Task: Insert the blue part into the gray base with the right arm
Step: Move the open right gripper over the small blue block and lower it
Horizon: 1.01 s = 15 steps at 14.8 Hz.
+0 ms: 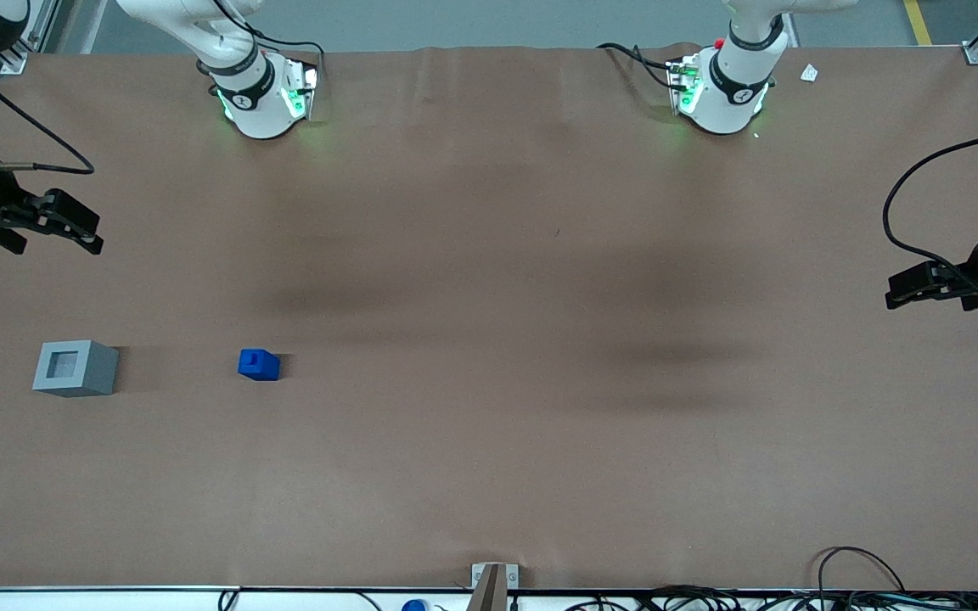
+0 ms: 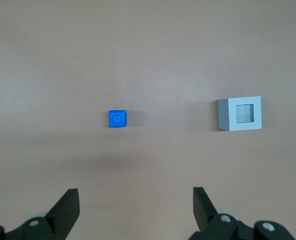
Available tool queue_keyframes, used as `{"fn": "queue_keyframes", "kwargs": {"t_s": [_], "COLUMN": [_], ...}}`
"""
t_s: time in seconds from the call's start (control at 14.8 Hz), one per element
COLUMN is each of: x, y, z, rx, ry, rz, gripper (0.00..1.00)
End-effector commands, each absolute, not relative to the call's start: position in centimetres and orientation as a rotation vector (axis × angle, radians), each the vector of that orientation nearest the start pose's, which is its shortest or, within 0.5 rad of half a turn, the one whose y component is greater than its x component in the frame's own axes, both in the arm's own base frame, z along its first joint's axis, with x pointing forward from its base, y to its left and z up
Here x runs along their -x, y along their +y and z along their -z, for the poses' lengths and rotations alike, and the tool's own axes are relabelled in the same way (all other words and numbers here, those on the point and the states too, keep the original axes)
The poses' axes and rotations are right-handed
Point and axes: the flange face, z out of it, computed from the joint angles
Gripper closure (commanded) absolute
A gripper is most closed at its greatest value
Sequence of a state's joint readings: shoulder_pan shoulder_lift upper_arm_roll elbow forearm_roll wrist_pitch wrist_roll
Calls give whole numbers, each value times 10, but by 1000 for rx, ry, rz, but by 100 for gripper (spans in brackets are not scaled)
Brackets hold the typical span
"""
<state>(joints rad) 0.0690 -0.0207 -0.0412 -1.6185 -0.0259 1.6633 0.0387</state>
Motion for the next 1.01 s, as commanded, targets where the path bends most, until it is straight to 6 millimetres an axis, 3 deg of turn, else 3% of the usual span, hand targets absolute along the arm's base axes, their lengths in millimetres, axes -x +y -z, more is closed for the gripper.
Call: {"fn": "queue_keyframes", "kwargs": {"t_s": [0.0, 0.4, 0.67, 0.94], "x": [-558, -558, -561, -564], "y": [16, 19, 25, 30], "z": [-625, -628, -601, -598], "rx": [3172, 3167, 3173, 3158], "ry": [38, 34, 13, -53], "rz": [117, 124, 25, 28], "gripper": [0, 0, 0, 0]}}
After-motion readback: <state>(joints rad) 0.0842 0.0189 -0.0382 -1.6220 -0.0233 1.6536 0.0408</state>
